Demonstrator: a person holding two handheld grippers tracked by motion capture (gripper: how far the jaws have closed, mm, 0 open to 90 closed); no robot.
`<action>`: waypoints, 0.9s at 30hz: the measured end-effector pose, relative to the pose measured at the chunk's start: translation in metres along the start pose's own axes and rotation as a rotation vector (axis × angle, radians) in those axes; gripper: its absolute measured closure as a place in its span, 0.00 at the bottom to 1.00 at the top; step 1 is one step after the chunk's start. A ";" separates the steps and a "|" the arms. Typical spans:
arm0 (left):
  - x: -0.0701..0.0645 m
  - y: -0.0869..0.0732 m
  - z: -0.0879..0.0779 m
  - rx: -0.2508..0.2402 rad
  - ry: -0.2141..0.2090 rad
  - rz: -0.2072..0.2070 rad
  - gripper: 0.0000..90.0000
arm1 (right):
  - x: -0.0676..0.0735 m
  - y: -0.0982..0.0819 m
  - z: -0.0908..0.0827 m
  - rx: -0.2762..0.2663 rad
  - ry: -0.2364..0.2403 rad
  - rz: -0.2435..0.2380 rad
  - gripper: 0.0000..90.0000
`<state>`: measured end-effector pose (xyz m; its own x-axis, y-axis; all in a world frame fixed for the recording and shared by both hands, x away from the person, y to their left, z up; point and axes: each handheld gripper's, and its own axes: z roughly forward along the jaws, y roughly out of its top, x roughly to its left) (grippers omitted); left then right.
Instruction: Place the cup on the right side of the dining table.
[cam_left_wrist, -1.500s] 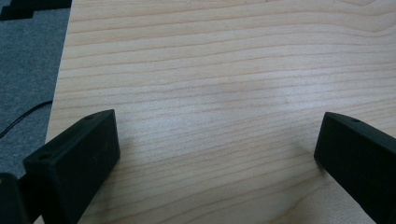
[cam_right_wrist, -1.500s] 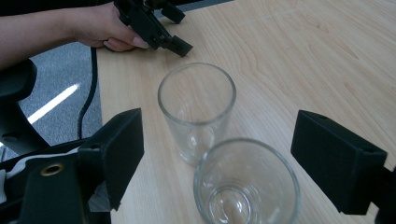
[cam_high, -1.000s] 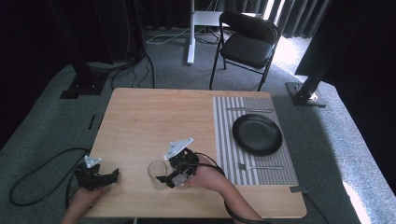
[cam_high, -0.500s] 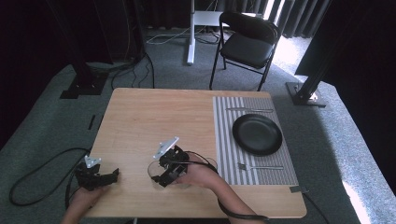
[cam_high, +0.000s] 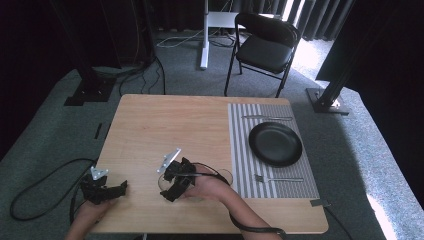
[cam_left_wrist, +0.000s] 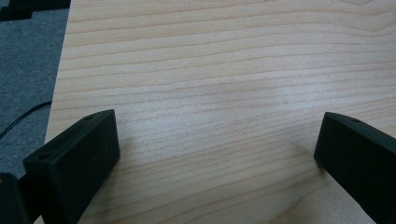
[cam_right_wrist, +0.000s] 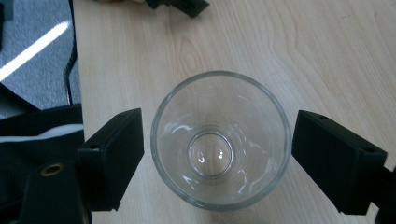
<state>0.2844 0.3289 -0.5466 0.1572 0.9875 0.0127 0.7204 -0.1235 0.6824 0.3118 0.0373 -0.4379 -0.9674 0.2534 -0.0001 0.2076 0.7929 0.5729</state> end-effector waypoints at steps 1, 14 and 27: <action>0.000 0.000 0.000 0.000 -0.001 0.000 0.00 | 0.000 0.001 0.001 0.009 -0.013 -0.001 0.19; 0.000 0.000 0.000 0.000 -0.001 0.000 0.00 | 0.002 0.006 0.011 0.088 -0.037 -0.010 0.25; 0.000 0.000 0.000 0.000 -0.001 0.000 0.00 | 0.005 0.009 0.018 0.130 -0.044 -0.025 0.31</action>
<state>0.2844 0.3290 -0.5466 0.1580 0.9874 0.0121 0.7206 -0.1236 0.6823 0.3111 0.0555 -0.4477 -0.9659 0.2541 -0.0504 0.2032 0.8639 0.4609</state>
